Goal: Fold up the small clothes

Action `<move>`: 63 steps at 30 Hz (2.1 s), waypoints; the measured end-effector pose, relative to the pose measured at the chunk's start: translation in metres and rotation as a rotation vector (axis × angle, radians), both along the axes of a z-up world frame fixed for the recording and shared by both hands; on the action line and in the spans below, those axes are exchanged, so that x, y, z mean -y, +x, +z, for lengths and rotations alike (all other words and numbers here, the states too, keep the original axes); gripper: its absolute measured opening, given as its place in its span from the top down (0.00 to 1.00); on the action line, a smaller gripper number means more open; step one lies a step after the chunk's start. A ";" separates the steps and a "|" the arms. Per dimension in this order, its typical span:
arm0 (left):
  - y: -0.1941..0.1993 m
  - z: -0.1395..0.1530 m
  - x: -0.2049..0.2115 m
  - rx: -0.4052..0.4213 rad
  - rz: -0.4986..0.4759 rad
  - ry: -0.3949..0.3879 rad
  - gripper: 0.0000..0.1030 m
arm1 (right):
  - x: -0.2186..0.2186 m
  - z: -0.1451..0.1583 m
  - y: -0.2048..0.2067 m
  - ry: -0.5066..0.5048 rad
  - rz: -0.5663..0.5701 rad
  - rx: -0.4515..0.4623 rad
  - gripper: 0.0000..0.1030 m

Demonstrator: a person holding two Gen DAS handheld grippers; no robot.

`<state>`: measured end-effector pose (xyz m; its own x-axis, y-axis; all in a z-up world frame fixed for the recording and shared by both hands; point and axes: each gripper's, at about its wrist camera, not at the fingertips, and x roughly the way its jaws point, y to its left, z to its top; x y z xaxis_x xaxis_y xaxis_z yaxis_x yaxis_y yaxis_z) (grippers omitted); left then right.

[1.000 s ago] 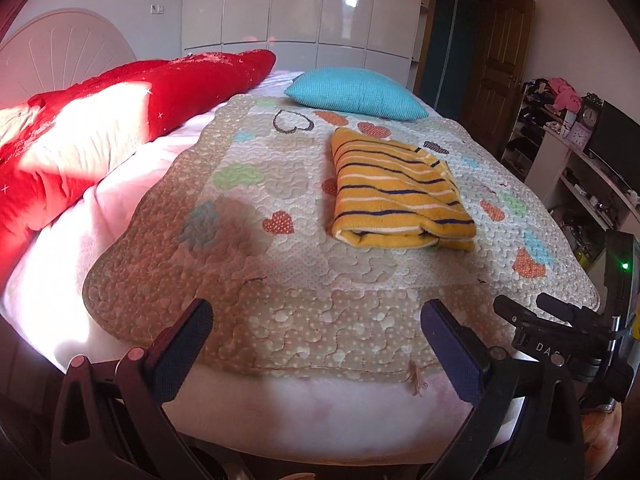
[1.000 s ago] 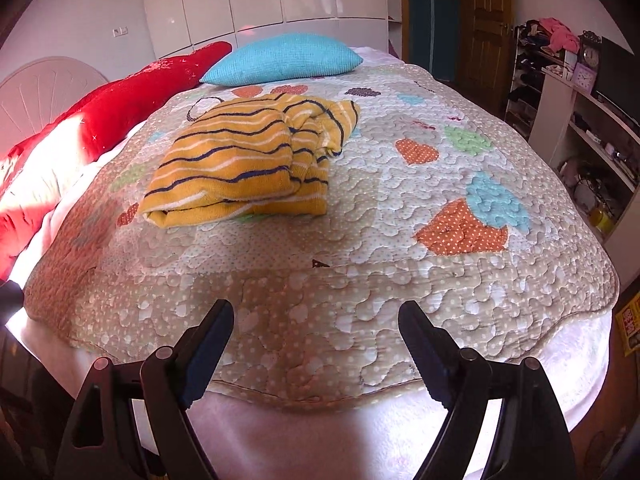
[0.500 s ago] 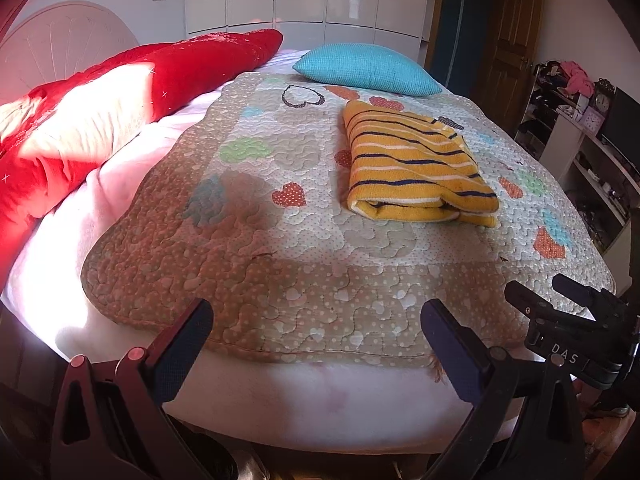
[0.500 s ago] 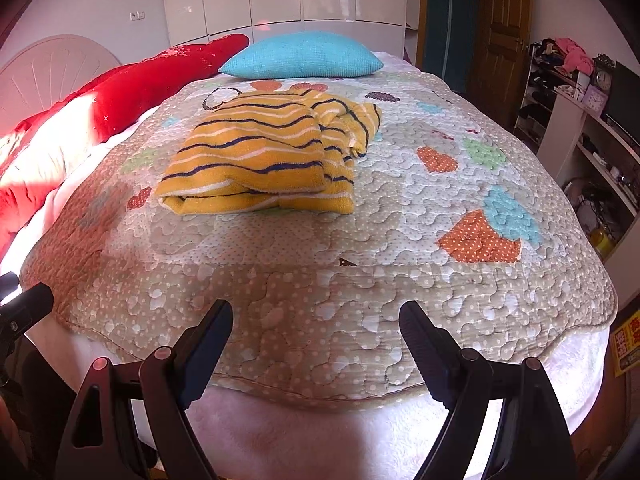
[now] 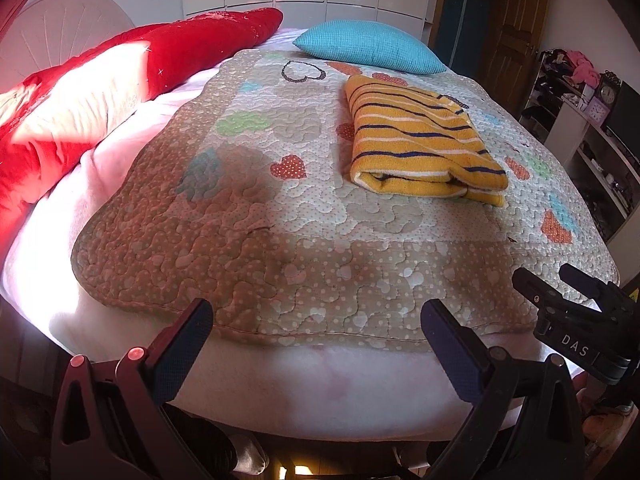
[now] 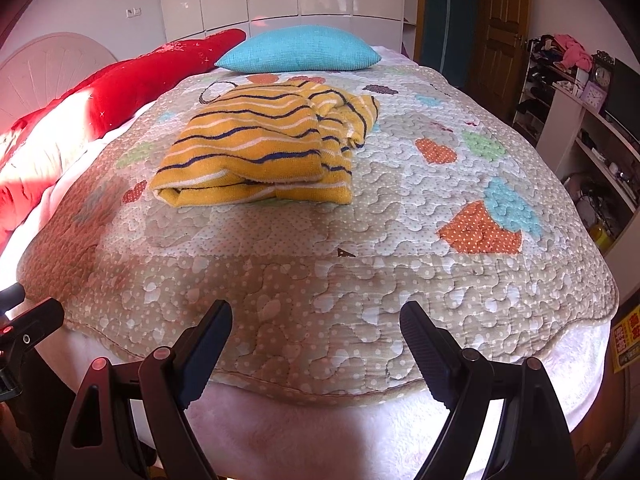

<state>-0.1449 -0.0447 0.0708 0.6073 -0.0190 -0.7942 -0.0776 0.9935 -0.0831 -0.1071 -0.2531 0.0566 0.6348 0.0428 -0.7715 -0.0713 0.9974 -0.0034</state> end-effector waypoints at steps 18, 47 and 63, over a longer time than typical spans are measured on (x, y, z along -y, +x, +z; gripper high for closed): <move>0.003 -0.014 -0.006 -0.057 0.016 -0.031 0.00 | -0.004 -0.009 0.001 -0.029 0.016 -0.020 0.12; 0.005 -0.025 -0.008 -0.091 0.023 -0.058 0.00 | -0.018 -0.015 -0.001 -0.100 0.061 -0.017 0.12; 0.018 -0.023 -0.016 -0.074 0.008 -0.109 0.00 | -0.030 -0.007 0.014 -0.130 0.099 0.012 0.12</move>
<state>-0.1269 -0.0283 0.0477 0.5472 -0.1029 -0.8306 -0.0951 0.9783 -0.1838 -0.0936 -0.2235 0.0500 0.6421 0.0055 -0.7666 -0.1683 0.9766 -0.1339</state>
